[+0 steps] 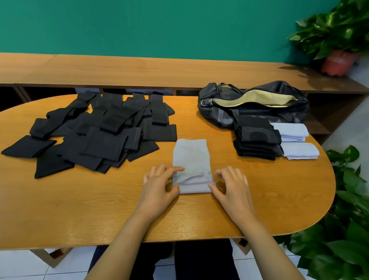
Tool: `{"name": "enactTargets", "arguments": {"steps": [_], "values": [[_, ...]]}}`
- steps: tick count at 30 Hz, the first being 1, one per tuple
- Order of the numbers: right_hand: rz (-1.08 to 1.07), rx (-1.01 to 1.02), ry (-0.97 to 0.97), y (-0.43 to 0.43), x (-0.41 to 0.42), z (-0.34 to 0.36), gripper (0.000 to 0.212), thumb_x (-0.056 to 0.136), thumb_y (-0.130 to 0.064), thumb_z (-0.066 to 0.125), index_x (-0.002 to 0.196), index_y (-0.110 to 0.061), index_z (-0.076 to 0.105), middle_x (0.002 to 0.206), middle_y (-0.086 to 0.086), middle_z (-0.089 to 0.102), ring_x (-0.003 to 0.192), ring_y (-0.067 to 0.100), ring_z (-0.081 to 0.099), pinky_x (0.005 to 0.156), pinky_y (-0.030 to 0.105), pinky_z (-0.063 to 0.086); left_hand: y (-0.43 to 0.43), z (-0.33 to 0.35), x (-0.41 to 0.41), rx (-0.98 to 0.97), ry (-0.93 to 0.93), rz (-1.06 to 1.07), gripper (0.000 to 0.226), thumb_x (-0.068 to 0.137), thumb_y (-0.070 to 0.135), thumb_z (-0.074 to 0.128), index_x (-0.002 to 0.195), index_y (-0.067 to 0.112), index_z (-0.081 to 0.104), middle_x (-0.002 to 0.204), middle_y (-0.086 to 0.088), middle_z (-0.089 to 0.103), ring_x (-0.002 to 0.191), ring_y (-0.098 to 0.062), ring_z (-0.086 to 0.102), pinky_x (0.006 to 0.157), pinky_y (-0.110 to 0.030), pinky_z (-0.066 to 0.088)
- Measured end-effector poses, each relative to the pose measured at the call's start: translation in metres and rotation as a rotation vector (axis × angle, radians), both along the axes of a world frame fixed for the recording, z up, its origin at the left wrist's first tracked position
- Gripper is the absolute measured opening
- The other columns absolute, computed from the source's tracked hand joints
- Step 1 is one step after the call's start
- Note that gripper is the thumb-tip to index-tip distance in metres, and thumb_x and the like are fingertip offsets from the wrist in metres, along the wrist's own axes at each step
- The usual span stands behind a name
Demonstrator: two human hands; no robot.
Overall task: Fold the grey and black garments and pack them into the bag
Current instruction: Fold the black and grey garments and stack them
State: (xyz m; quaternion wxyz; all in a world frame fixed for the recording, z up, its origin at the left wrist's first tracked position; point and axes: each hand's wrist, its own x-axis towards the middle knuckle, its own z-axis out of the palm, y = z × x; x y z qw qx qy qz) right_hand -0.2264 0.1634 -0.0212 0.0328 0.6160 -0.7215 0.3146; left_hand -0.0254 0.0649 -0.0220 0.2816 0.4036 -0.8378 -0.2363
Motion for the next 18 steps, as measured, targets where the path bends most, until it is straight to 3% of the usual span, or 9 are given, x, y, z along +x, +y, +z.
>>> {"name": "enactTargets", "arguments": {"steps": [2, 4, 8, 11, 15, 18], "values": [[0.036, 0.005, 0.036, -0.0006, -0.0012, -0.0013, 0.031, 0.086, -0.024, 0.072, 0.114, -0.024, 0.059, 0.12, -0.009, 0.055, 0.112, 0.011, 0.044, 0.092, 0.032, 0.035, -0.0017, 0.0015, -0.0008, -0.006, -0.083, -0.053, 0.044, 0.087, 0.023, 0.057, 0.125, 0.046, 0.054, 0.123, 0.023, 0.042, 0.113, 0.001, 0.029, 0.089, -0.029, 0.02], [0.07, 0.02, 0.041, -0.0008, -0.0016, -0.0006, 0.036, 0.088, -0.023, 0.07, 0.122, -0.026, 0.059, 0.133, -0.011, 0.053, 0.124, 0.011, 0.04, 0.101, 0.033, 0.03, -0.0018, 0.0014, -0.0012, 0.012, -0.128, -0.072, 0.038, 0.085, 0.034, 0.048, 0.12, 0.047, 0.056, 0.128, 0.025, 0.037, 0.117, 0.002, 0.024, 0.091, -0.027, 0.015], [0.102, 0.017, 0.038, -0.0016, -0.0025, -0.001, 0.037, 0.089, -0.022, 0.068, 0.124, -0.027, 0.059, 0.135, -0.015, 0.054, 0.127, 0.01, 0.04, 0.105, 0.03, 0.025, -0.0017, -0.0014, -0.0021, 0.058, -0.059, -0.013, 0.028, 0.083, 0.06, 0.043, 0.098, 0.039, 0.055, 0.121, 0.023, 0.045, 0.115, -0.002, 0.033, 0.091, -0.027, 0.019], [0.124, 0.0, 0.039, -0.0022, -0.003, -0.0023, 0.033, 0.089, -0.019, 0.068, 0.121, -0.027, 0.062, 0.134, -0.014, 0.055, 0.127, 0.011, 0.04, 0.105, 0.034, 0.028, -0.0025, -0.0041, -0.0028, 0.013, -0.035, 0.056, 0.013, 0.091, 0.043, 0.059, 0.093, 0.032, 0.055, 0.108, 0.019, 0.05, 0.105, -0.007, 0.039, 0.087, -0.028, 0.023], [0.188, -0.005, 0.079, -0.0029, -0.0028, -0.0048, 0.029, 0.09, -0.014, 0.065, 0.115, -0.028, 0.069, 0.133, -0.012, 0.059, 0.129, 0.015, 0.042, 0.105, 0.035, 0.028, -0.0005, -0.0021, -0.0018, -0.021, 0.037, 0.075, 0.012, 0.088, 0.03, 0.068, 0.094, 0.031, 0.058, 0.099, 0.021, 0.049, 0.1, -0.005, 0.04, 0.08, -0.03, 0.025], [0.19, 0.053, 0.087, -0.0026, -0.0019, -0.0053, 0.03, 0.096, -0.033, 0.047, 0.118, -0.033, 0.068, 0.132, -0.017, 0.059, 0.129, 0.012, 0.043, 0.108, 0.029, 0.02, -0.0004, -0.0036, 0.0, -0.053, 0.071, 0.055, 0.007, 0.087, 0.024, 0.071, 0.09, 0.031, 0.07, 0.101, 0.02, 0.053, 0.102, -0.004, 0.041, 0.081, -0.028, 0.023]]}}
